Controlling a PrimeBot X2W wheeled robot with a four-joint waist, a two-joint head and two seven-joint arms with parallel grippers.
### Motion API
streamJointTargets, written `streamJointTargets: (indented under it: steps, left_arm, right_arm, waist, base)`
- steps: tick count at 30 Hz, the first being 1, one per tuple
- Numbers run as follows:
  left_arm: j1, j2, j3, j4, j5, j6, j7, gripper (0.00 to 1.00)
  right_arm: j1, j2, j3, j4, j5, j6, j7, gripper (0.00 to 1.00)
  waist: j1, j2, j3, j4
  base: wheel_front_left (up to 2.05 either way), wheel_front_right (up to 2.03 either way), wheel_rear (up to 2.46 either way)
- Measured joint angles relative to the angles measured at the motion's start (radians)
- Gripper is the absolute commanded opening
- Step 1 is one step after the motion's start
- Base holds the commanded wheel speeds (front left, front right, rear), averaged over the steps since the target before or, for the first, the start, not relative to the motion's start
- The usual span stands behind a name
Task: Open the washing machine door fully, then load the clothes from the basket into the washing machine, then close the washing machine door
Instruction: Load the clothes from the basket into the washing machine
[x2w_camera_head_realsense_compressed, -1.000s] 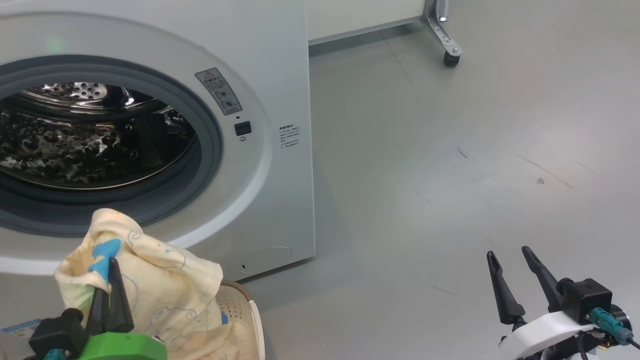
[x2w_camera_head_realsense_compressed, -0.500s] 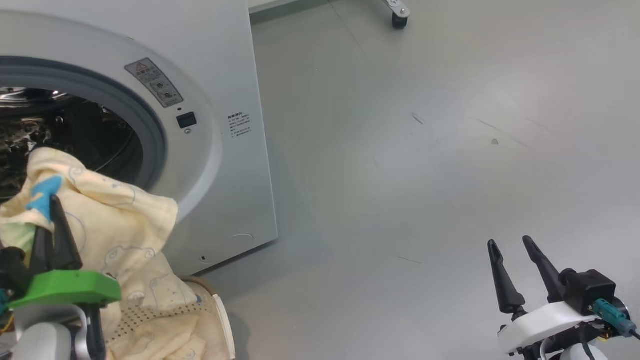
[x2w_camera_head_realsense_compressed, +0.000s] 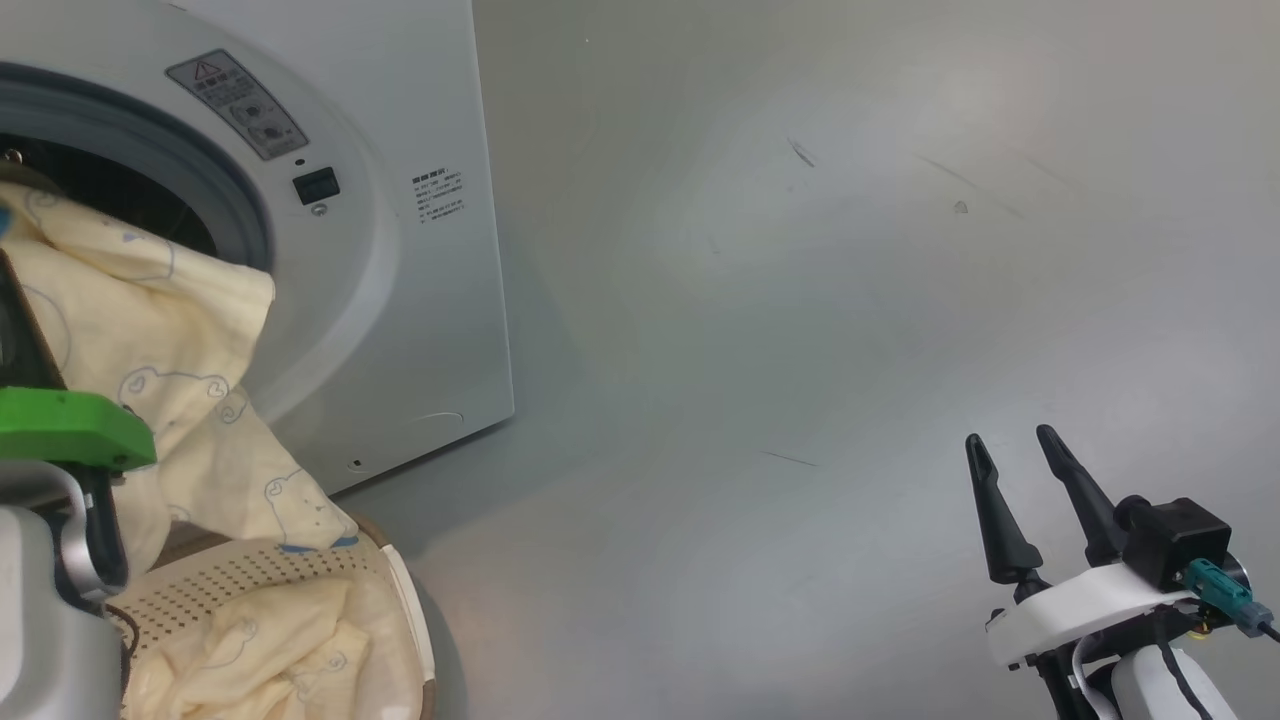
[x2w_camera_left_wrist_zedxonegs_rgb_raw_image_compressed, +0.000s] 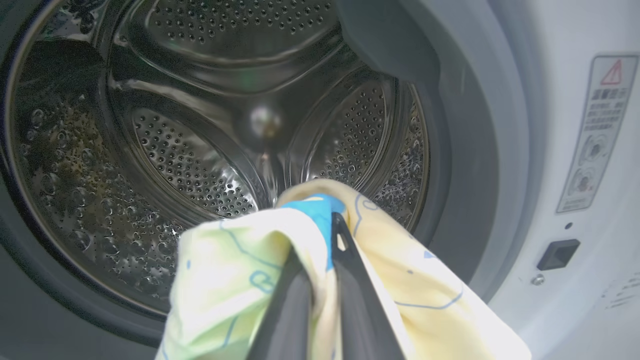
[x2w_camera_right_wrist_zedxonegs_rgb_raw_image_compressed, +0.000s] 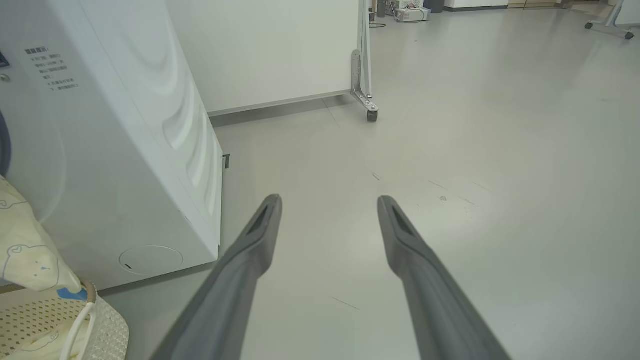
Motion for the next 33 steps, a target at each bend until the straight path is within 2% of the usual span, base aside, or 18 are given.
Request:
streamJointTargets:
  steps: [13, 33]
  left_arm:
    - [-0.184, 0.042, 0.003, 0.164, 0.018, 0.005, 0.014, 0.00]
    - [-0.456, 0.100, -0.011, 0.316, 0.076, 0.004, 0.010, 0.00]
  right_arm:
    - [-0.025, -0.023, 0.088, 0.007, 0.010, 0.000, 0.000, 1.00]
    - [-0.074, -0.057, 0.129, -0.002, 0.050, 0.000, 0.000, 1.00]
  waist:
    - [0.0000, 0.0000, 0.073, 0.008]
    - [0.0001, 0.0000, 0.217, 0.014]
  base:
    - [0.00, 0.00, 0.00]
    - [0.00, 0.00, 0.00]
